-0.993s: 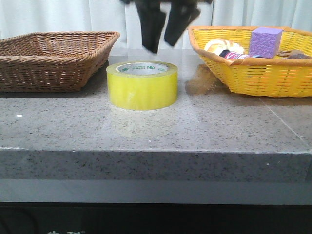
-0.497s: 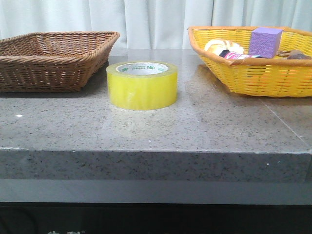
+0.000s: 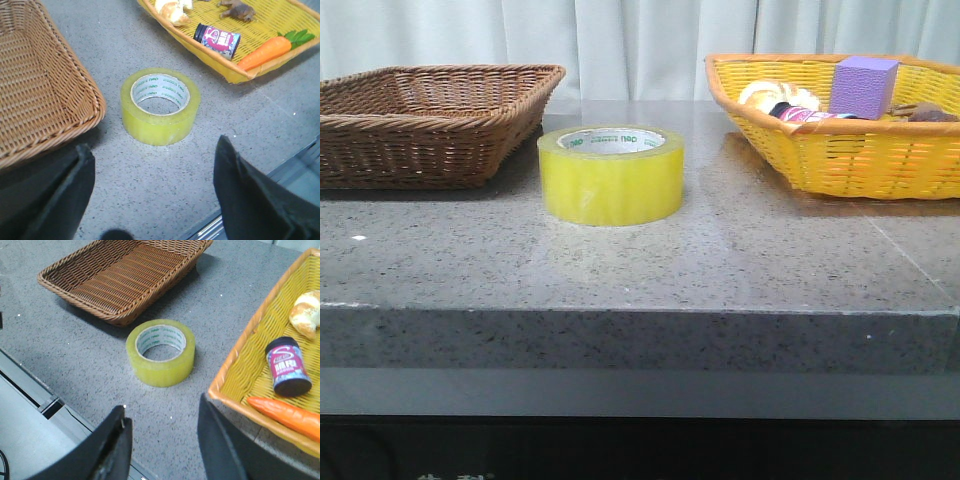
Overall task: Transfer tape with both arms
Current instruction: 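Raise the right gripper away from the tape roll, then lower the left gripper onto the tape roll and grip it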
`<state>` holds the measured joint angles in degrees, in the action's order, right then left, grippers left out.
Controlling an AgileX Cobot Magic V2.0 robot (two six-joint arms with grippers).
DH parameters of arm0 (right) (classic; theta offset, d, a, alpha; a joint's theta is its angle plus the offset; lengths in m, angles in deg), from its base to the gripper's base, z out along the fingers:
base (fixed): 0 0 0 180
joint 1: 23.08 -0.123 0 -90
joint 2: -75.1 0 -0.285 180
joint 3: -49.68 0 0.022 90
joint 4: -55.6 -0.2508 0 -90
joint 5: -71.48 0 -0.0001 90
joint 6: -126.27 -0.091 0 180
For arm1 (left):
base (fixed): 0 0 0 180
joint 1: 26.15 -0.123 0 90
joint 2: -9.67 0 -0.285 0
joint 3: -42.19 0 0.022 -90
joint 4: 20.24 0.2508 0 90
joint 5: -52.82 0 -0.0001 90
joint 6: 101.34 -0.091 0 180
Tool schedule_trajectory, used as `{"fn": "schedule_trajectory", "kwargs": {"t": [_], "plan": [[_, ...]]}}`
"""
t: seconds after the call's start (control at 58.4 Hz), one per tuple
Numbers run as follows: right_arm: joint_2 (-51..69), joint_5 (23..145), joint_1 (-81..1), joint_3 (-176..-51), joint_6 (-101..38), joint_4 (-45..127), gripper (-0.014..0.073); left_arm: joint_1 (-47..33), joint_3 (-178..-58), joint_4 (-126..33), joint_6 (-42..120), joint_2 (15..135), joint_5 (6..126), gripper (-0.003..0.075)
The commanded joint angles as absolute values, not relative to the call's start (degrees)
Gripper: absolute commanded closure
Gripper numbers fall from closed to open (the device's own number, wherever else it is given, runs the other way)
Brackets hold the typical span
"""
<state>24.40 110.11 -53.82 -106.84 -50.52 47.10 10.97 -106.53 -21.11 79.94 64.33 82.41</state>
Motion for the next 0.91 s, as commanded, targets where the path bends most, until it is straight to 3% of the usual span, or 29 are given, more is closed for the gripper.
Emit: {"fn": "schedule_trajectory", "kwargs": {"t": [0.0, 0.12, 0.274, 0.89], "plan": [[27.4, 105.1, -53.5, -106.6, -50.1, 46.5, 0.0253, 11.4, -109.4, -21.7, 77.0, 64.3, 79.5, 0.0218], [28.1, 105.9, -53.5, -106.5, -50.1, 46.5, 0.0253, 11.4, -112.6, -21.7, 76.0, 64.7, 82.2, 0.016], [27.7, 105.9, -53.5, -106.5, -50.1, 46.5, 0.0253, 11.4, -117.4, -21.7, 72.2, 68.2, 87.4, 0.0162], [27.7, 105.9, -53.5, -106.5, -50.1, 46.5, 0.0253, 11.4, -149.9, -29.1, 39.1, 103.8, 113.0, 0.0167]]}}
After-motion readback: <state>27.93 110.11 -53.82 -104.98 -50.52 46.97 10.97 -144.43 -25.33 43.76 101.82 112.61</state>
